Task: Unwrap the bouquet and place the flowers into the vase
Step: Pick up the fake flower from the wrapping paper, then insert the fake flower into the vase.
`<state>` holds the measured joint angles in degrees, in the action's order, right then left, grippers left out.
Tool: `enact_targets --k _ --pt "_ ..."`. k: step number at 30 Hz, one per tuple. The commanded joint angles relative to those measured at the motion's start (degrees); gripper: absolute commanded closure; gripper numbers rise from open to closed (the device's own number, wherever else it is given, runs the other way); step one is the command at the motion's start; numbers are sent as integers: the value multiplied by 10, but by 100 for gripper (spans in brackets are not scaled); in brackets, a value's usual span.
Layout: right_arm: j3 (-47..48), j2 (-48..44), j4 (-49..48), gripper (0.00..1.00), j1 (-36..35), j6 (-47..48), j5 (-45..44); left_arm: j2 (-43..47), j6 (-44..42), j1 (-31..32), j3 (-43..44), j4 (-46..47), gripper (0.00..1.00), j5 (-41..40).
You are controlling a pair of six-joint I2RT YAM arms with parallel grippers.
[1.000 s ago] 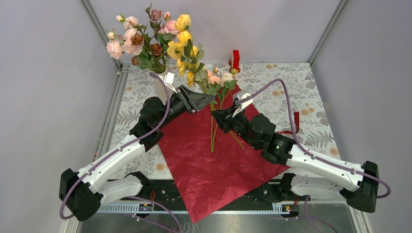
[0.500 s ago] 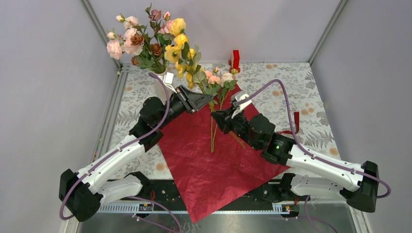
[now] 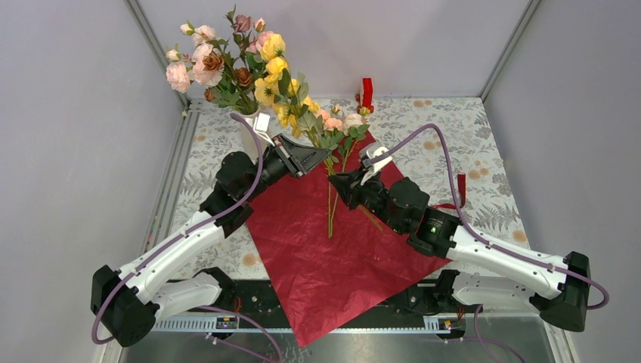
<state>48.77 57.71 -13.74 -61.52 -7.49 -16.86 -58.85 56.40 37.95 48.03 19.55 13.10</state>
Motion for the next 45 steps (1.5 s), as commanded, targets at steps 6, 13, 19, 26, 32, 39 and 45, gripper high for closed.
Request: enact_targets --k 6,13,19,26,32,39,45 --pt "8 -45 14 47 -8 11 -18 34 -105 -11 43 -2 100 -26" --pt "13 -75 77 8 -7 10 -90 51 -231 -84 105 -124 100 9" --pt "5 -98 154 1 20 23 -128 57 -332 -204 166 -222 100 49" --pt "-52 -133 159 0 136 -37 -61 46 -418 -282 210 -216 100 31" --pt "-87 -131 160 0 232 -56 -16 3 -441 -314 263 -170 100 16" --pt "-117 -131 159 0 351 -73 64 -65 -501 -336 347 -170 100 17" --pt "-124 -132 159 0 412 -89 119 -112 -558 -336 390 -176 100 -3"
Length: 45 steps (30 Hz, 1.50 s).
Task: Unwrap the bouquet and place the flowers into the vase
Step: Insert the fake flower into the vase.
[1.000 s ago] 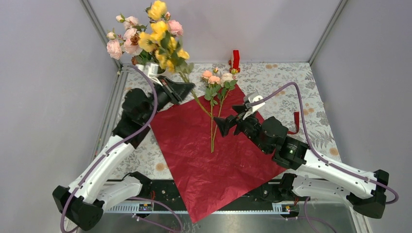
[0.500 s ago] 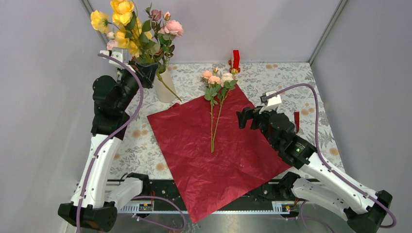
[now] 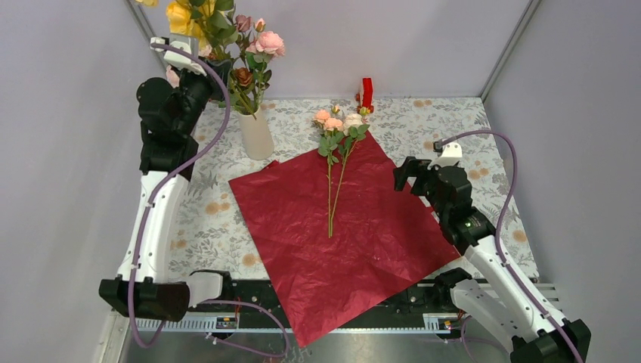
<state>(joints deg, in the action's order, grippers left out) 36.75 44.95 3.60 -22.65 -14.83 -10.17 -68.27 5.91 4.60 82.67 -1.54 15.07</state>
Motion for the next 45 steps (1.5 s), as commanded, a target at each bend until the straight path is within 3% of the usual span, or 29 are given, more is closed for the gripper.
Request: enact_targets --k 1,9,24,45 --pt "-6 -7 -15 0 26 -17 54 -22 -62 -3 48 32 100 -29" --pt "-20 -25 -15 0 40 -25 64 -67 -99 -3 83 32 100 -14" --pt "-25 -43 -12 1 44 -32 71 -148 -75 -3 93 97 100 15" --pt "-39 -52 -9 1 45 -30 75 -181 -45 -5 -39 190 100 -8"
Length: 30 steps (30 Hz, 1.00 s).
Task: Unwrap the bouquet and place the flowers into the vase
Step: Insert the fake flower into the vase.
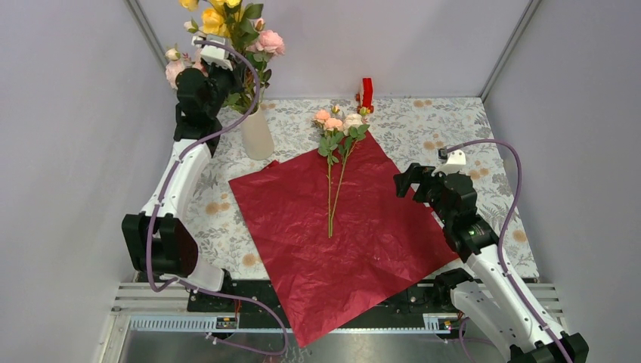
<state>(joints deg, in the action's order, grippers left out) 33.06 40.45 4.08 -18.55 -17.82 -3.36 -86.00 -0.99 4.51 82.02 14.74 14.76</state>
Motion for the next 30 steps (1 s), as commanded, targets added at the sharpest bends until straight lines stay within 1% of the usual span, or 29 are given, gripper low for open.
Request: enact_targets --k 1,4,10,15,23,30 --pt "-3 -8 -13 1 4 0 7 -4 28 -4 -40 33 100 -5" --pt "-3 -10 -11 1 5 0 7 -1 31 -4 -53 46 100 0" --pt "-5 -12 -9 2 5 -3 10 1 31 -4 -39 39 100 10" --pt "-7 -11 -9 3 5 -7 14 3 42 -4 -44 39 100 21" --pt "-9 -15 -9 3 5 -9 19 -8 57 -3 -57 40 100 27" --pt "-11 -15 -9 4 5 -15 26 -24 54 -3 -68 35 100 28"
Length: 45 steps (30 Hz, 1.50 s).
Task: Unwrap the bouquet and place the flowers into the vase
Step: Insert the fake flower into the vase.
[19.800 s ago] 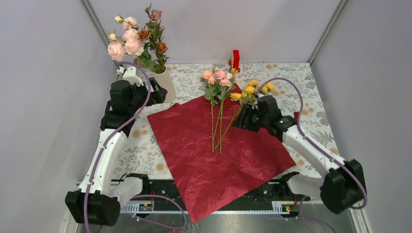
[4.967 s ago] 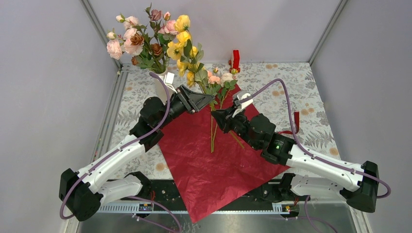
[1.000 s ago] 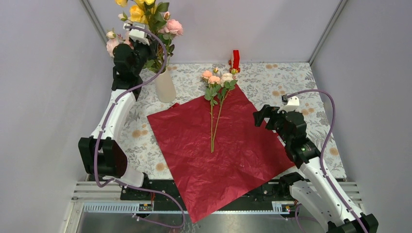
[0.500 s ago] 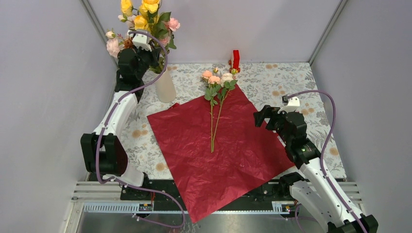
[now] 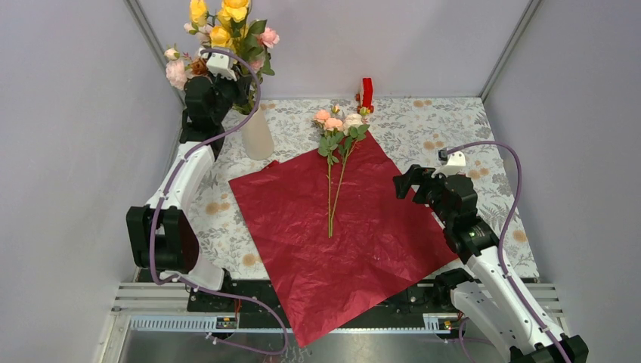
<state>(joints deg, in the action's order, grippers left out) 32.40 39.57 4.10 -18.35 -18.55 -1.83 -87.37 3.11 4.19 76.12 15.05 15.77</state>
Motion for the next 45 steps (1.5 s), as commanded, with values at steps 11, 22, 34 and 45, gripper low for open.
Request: enact_targets --k 11,22,34,45 --pt "-6 -6 -9 5 3 -11 12 -31 -11 3 -35 27 100 5" --pt "-10 -9 -9 5 3 -16 10 -50 -17 5 -43 20 94 -3" --pt "-10 -12 -9 5 4 -20 12 -33 -22 9 -41 4 72 -1" --pt "-14 -14 -9 5 3 -25 14 12 -17 16 -66 0 53 2"
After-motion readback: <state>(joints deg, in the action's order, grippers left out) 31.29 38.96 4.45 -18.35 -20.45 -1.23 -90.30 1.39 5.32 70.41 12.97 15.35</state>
